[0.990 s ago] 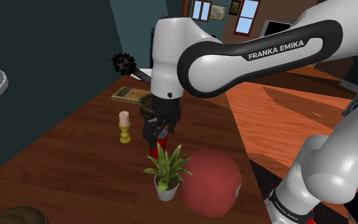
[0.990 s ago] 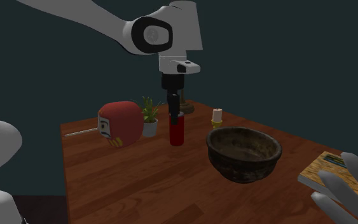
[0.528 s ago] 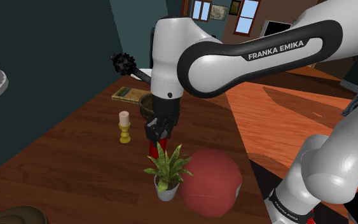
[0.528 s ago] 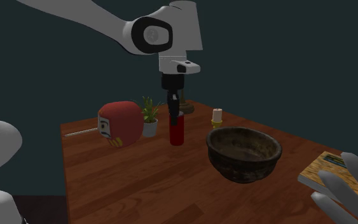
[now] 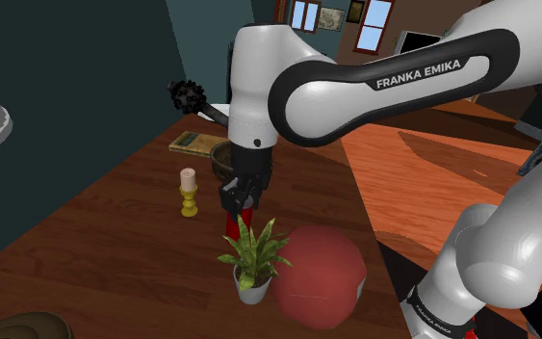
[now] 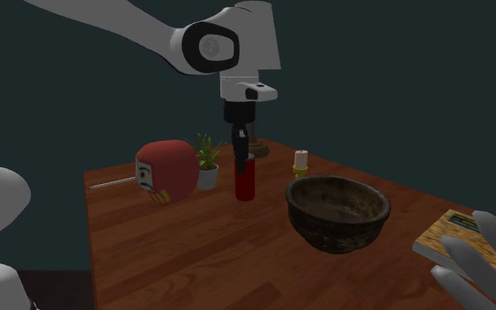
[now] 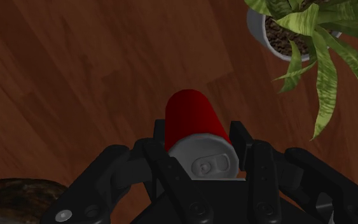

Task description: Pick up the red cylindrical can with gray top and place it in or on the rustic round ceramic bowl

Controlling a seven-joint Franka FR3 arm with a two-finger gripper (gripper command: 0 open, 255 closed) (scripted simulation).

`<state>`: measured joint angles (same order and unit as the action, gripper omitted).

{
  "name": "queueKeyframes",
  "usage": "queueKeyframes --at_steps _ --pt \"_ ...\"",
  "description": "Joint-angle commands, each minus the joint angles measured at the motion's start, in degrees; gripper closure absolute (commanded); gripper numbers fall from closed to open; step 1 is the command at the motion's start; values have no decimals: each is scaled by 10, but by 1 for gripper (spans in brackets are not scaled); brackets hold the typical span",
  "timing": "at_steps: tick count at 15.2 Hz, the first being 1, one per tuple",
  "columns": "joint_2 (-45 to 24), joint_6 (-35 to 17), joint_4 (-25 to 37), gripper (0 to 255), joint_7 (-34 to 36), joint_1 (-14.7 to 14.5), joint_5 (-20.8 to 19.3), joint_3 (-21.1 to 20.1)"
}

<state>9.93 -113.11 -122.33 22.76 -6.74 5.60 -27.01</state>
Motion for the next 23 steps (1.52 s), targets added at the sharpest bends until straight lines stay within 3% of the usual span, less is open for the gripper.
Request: queueKeyframes --at_steps 1,23 --pt "4 12 9 255 -1 0 1 1" --pt "10 182 172 255 1 5 -2 10"
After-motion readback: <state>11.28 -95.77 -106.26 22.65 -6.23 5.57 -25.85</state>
